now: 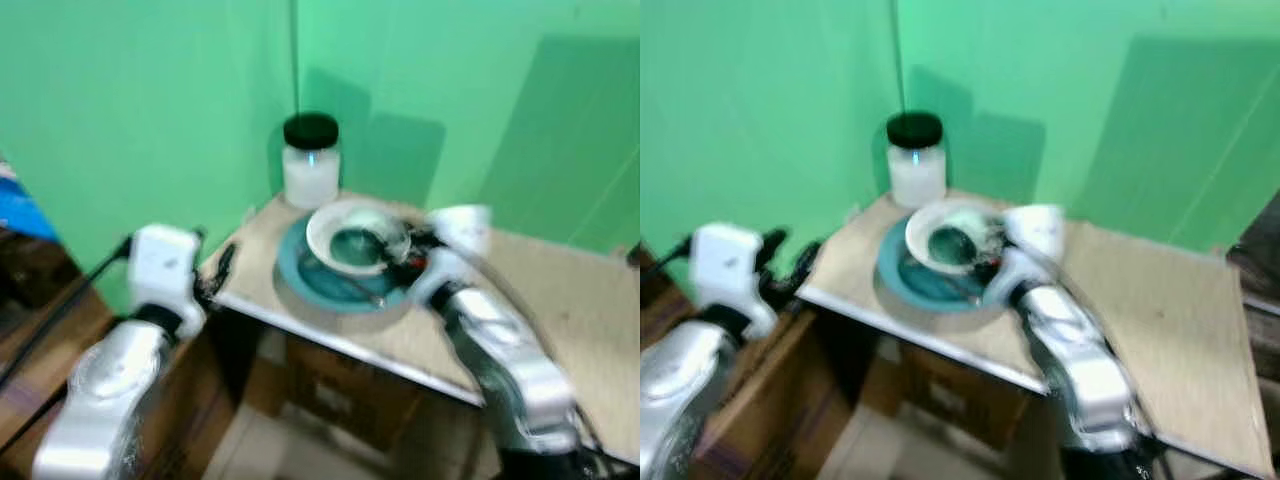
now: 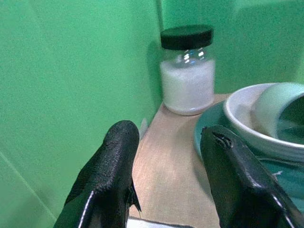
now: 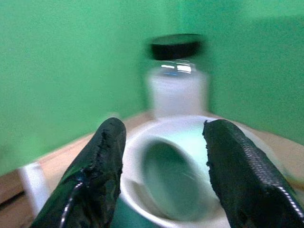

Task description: Setting the table

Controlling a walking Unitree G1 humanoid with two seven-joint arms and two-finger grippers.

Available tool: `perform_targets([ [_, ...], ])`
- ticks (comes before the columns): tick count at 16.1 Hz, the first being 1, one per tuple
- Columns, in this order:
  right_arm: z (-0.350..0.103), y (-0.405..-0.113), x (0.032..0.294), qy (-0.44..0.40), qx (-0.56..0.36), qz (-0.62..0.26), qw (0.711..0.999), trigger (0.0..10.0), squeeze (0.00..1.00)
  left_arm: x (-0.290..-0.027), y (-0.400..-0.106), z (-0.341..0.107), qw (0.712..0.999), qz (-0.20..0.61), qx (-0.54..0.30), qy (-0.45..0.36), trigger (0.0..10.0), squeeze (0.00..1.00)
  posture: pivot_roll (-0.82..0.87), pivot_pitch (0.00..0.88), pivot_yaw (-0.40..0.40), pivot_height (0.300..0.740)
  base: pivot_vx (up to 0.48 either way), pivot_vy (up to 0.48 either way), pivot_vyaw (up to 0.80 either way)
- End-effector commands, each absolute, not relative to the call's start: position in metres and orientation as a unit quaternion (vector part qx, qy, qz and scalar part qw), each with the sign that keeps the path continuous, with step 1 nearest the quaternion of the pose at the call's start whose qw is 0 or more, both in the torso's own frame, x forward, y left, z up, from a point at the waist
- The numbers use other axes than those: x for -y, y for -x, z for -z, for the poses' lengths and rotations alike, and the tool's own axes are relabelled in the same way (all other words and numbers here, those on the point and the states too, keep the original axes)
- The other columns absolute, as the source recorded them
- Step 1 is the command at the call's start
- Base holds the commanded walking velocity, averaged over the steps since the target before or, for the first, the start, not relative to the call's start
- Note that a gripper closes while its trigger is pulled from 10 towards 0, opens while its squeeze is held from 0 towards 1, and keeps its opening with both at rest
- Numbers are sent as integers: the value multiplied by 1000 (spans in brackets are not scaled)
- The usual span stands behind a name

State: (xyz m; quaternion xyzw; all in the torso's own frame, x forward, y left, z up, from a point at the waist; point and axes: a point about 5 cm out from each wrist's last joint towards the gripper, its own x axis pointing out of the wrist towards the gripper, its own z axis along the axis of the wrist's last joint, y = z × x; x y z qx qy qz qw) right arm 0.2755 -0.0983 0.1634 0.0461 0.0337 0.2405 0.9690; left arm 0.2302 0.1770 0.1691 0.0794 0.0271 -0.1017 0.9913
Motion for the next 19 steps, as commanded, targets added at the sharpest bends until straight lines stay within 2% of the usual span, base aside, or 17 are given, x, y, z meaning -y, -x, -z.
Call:
perform_targets([
  [1, -162, -281, 106, -9, -39, -232, 972, 10000, 1000, -168, -229, -171, 988, 136, -21, -68, 10000, 1000, -24, 0, 18, 740, 0, 0, 0],
  [3, -164, -290, 97, 62, -40, -260, 963, 10000, 1000, -167, -227, -171, 985, 152, -22, -74, 10000, 1000, -27, 0, 15, 740, 0, 0, 0],
  [4, -166, -297, 89, 122, -31, -277, 952, 10000, 1000, -168, -227, -169, 984, 156, -27, -83, 10000, 1000, -26, 0, 11, 740, 0, 0, 0],
  [7, -173, -308, 77, 178, -19, -298, 938, 10000, 1000, -166, -226, -167, 979, 175, -33, -95, 10000, 1000, -23, 0, 8, 740, 0, 0, 0],
  [8, -174, -314, 74, 226, -18, -300, 927, 10000, 1000, -161, -223, -165, 972, 207, -44, -100, 10000, 988, -21, 0, 0, 740, 0, 0, 0],
  [9, -173, -316, 74, 246, -21, -296, 923, 10000, 1000, -158, -221, -164, 968, 227, -48, -98, 10000, 565, -21, 0, -1, 740, 0, 0, 0],
  [10, -171, -320, 73, 266, -28, -290, 919, 10000, 616, -154, -217, -163, 960, 257, -54, -93, 10000, 0, -23, 0, -1, 740, 0, 0, 0],
  [11, -168, -322, 72, 287, -35, -285, 914, 10000, 0, -151, -213, -162, 953, 283, -60, -90, 10000, 0, -24, 0, 2, 740, 0, 0, 0],
  [14, -162, -330, 65, 330, -60, -283, 899, 10000, 0, -147, -205, -159, 931, 343, -80, -96, 10000, 0, -24, 0, 1, 740, 0, 0, 0],
  [16, -159, -332, 62, 342, -68, -279, 895, 10000, 0, -149, -204, -158, 927, 351, -85, -103, 10000, 0, -24, 0, 1, 740, 0, 0, 0],
  [17, -158, -334, 61, 337, -74, -274, 898, 7216, 0, -150, -205, -157, 926, 351, -85, -107, 10000, 0, -23, 0, 3, 740, 0, 0, 0],
  [18, -158, -336, 60, 324, -81, -265, 905, 3059, 0, -150, -205, -158, 926, 353, -85, -108, 10000, 0, -22, 0, 2, 740, 0, 0, 0],
  [19, -159, -338, 60, 329, -81, -260, 904, 0, 0, -151, -205, -158, 925, 355, -85, -108, 10000, 0, -20, 0, 0, 740, 0, 0, 0],
])
